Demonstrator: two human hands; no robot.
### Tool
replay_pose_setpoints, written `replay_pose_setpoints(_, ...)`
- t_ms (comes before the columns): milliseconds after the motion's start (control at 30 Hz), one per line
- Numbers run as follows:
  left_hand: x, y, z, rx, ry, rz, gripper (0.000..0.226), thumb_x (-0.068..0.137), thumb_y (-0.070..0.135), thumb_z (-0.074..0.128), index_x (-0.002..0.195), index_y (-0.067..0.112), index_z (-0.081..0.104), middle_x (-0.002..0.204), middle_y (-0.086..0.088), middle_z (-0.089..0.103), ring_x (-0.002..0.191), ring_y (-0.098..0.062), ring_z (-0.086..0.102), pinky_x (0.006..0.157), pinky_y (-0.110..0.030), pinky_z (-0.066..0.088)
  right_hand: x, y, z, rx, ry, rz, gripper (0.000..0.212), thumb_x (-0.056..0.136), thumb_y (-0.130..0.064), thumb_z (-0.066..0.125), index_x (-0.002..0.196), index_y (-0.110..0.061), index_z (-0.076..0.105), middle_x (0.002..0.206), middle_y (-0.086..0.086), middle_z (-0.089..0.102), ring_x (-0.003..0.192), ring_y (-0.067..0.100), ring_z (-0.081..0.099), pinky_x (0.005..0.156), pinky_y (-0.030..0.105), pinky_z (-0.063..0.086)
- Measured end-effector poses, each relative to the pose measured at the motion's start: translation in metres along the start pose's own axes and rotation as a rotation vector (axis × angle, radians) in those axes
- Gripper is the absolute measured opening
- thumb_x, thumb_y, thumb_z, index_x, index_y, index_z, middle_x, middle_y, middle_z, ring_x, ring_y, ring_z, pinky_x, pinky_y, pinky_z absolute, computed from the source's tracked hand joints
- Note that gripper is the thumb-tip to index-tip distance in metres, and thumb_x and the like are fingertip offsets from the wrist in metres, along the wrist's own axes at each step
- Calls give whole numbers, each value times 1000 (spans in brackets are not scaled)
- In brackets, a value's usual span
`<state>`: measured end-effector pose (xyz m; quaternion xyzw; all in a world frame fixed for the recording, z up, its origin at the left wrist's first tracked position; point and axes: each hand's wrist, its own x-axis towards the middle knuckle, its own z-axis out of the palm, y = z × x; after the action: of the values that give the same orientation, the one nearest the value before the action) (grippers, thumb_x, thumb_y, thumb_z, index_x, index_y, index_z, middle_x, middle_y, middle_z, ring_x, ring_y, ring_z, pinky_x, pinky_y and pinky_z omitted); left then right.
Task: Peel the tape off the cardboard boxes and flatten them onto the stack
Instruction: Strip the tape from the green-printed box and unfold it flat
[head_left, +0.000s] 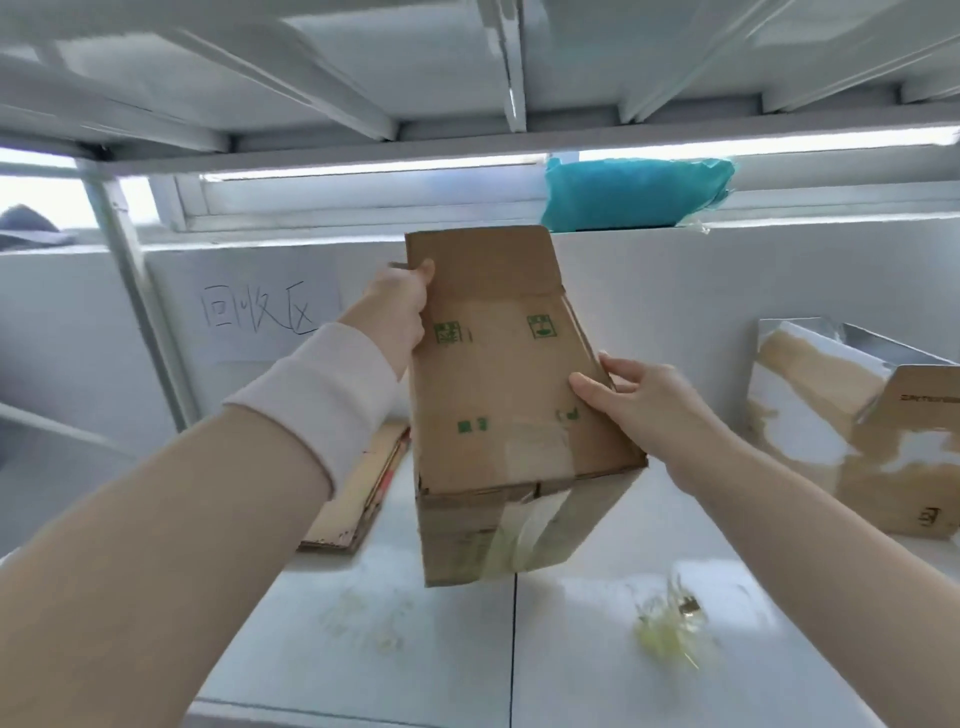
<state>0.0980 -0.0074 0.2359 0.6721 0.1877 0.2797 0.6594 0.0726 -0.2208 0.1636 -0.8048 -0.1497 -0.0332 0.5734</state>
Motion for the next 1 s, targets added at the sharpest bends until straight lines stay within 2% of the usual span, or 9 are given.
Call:
replay_pose_setpoints(133, -4, -34, -25, 270, -7, 116, 45, 92, 28, 54, 129, 7, 41, 123, -11, 50, 116, -27, 49, 99, -39, 41, -3, -6, 26, -323, 19, 4, 58, 88, -46, 54, 136, -17, 44, 133, 5, 55, 123, 24, 48, 99, 36, 42)
replay_pose_setpoints(200, -22, -47, -33, 557, -96, 236, 63, 93, 34, 51, 144, 11, 22, 151, -19, 20, 142, -32, 18, 115, -45, 21, -2, -10, 32, -400, 38, -38, 55, 90, -45, 49, 138, -19, 42, 133, 7, 54, 125, 26, 46, 98, 36, 40)
replay_pose_setpoints(300, -53, -63, -44, 911, -263, 446, 65, 96, 40, 39, 149, 16, 9, 157, -11, -12, 144, -22, -17, 117, -42, -6, -4, -14, 36, -426, 28, -132, 50, 92, -39, 50, 138, -23, 41, 135, 4, 53, 127, 23, 44, 100, 32, 35)
replay_pose_setpoints(500, -62, -69, -55, 983, -334, 492, 57, 98, 41, 32, 148, 24, 12, 158, 1, -11, 144, -15, -18, 117, -36, -7, -26, -7, 42, -543, 51, -369, 32, 83, -42, 61, 113, -31, 65, 136, -4, 44, 130, 15, 29, 100, 23, 25)
replay_pose_setpoints(600, -60, -67, -45, 1002, -331, 466, 57, 98, 41, 32, 149, 23, 13, 158, 0, -8, 145, -18, -14, 118, -39, -5, -23, -8, 46, -567, 130, -439, 23, 77, -39, 69, 95, -25, 73, 108, -9, 56, 105, 9, 34, 81, 15, 25)
replay_pose_setpoints(733, -56, -68, -46, 997, -337, 444, 58, 98, 41, 33, 149, 21, 13, 158, 0, -7, 145, -21, -12, 118, -40, -6, -13, -11, 56, -495, 173, -465, 11, 74, -30, 73, 71, -20, 70, 74, -16, 49, 87, 10, 40, 69, 7, 30)
replay_pose_setpoints(800, -55, -69, -47, 1004, -346, 434, 59, 97, 42, 32, 149, 20, 13, 158, 0, -7, 145, -20, -12, 118, -40, -6, -7, -13, 60, -481, 168, -453, 13, 75, -29, 73, 67, -20, 67, 69, -18, 47, 83, 10, 41, 69, 3, 29)
replay_pose_setpoints(900, -53, -71, -47, 1014, -359, 424, 59, 98, 42, 31, 149, 19, 14, 158, -1, -6, 145, -18, -13, 118, -39, -6, 0, -16, 66, -494, 158, -430, 13, 80, -26, 69, 71, -17, 66, 67, -19, 45, 81, 10, 43, 65, 16, 26)
replay_pose_setpoints(1000, -47, -72, -46, 996, -361, 416, 57, 98, 41, 31, 148, 18, 15, 158, -1, -4, 145, -17, -12, 118, -40, -6, 5, -20, 69, -516, 133, -381, 13, 83, -27, 66, 77, -15, 65, 73, -12, 49, 81, 12, 47, 68, 18, 26)
